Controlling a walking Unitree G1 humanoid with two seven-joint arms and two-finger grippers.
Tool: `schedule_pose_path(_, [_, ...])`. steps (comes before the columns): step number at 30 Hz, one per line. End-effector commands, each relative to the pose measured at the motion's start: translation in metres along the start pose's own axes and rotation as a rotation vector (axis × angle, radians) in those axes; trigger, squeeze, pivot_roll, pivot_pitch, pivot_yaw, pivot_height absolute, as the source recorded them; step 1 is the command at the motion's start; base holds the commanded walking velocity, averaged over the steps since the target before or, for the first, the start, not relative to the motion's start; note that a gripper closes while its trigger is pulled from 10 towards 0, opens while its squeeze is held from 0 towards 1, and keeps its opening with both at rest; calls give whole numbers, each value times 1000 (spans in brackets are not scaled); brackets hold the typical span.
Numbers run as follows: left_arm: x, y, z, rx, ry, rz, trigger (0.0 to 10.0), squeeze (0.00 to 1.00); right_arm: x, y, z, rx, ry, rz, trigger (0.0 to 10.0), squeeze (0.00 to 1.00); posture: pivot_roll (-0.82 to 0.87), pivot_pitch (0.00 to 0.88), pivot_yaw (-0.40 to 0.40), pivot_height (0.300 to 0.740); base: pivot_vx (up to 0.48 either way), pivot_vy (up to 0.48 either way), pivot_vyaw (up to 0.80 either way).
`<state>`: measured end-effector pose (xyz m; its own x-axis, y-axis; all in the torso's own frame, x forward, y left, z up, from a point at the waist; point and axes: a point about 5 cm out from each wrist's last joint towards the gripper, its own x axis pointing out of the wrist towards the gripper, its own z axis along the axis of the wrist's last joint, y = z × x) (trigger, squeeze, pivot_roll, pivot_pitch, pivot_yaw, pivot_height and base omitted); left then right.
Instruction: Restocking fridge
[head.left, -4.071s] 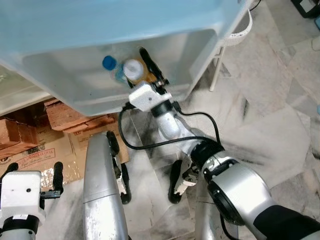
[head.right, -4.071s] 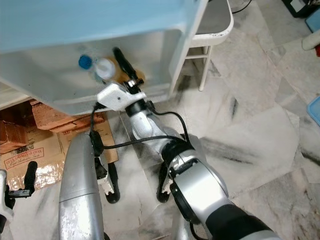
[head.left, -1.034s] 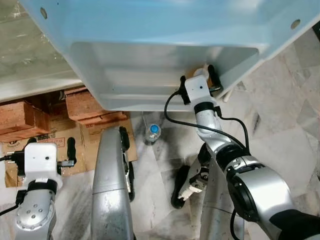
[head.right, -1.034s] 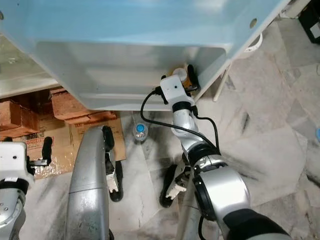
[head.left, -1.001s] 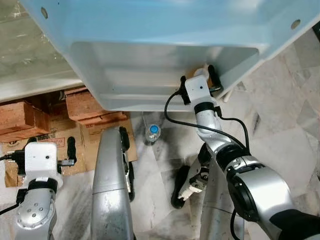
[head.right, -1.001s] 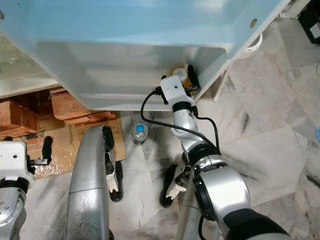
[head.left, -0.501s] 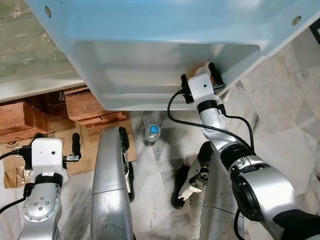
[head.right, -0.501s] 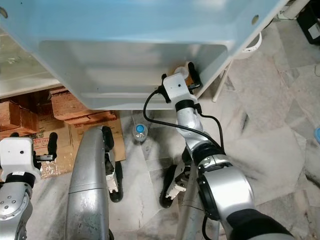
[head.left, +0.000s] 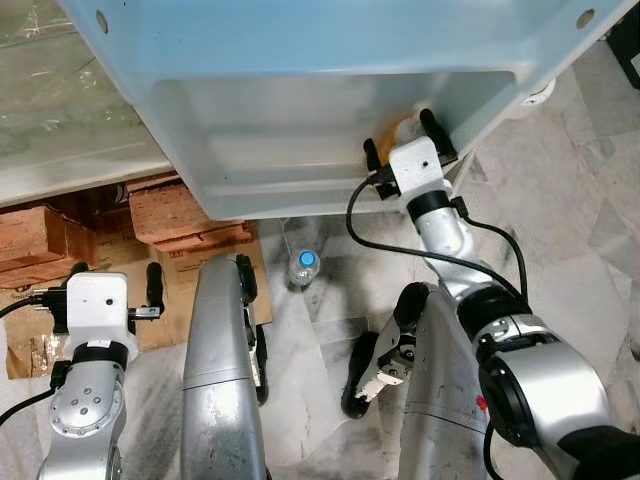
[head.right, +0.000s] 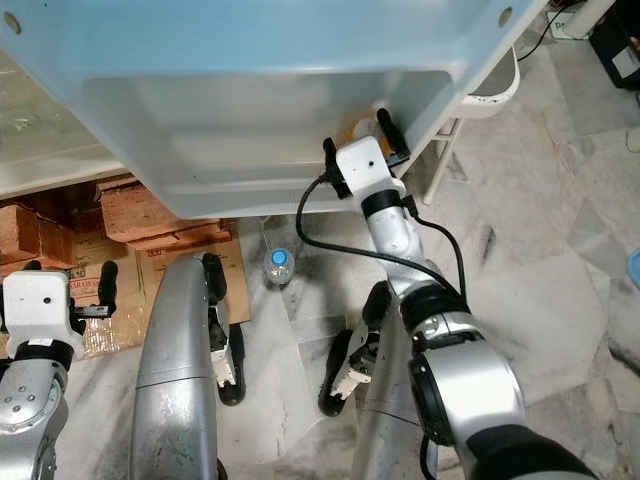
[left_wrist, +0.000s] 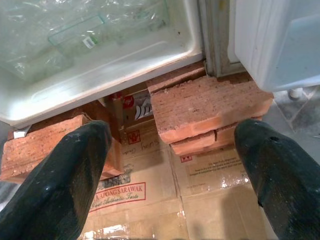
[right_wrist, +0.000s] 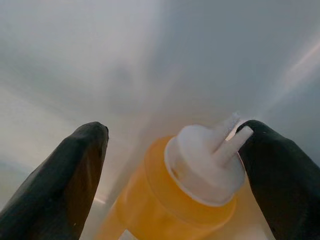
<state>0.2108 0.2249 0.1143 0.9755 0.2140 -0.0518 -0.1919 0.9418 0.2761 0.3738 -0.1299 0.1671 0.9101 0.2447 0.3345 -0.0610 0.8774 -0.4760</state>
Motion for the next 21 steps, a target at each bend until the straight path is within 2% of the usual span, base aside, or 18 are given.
schedule_pose_path(1, [-5,0,-10,-1,44,0,10000,0,-9,-43,-7,-19,-9,-162,10000,329,162,287,-87,511,0,0,0])
schedule_pose_path(2, [-5,-1,-10,-1,43,0,10000,0,-11,-44,-7,-18,-10,-163,10000,329,160,284,-84,511,0,0,0])
schedule_pose_path(3, [-4,-1,-10,-1,42,-1,10000,0,-14,-45,-8,-16,-16,-164,10000,0,160,281,-84,511,0,0,0])
schedule_pose_path(10, [-3,2,-12,1,39,16,10000,0,-37,-53,0,-2,-72,-140,10000,0,144,264,-88,511,0,0,0])
schedule_pose_path(18, [1,-3,-13,4,29,19,10000,0,-49,-64,9,-15,-73,-146,10000,0,128,243,-91,511,0,0,0])
schedule_pose_path(20, [2,-3,-12,0,27,26,10000,0,-52,-63,10,-1,-64,-134,10000,0,128,243,-91,511,0,0,0])
schedule_pose_path(21, [3,-1,-13,4,37,50,10000,0,-60,-56,8,31,-42,-86,10000,0,127,236,-92,511,0,0,0])
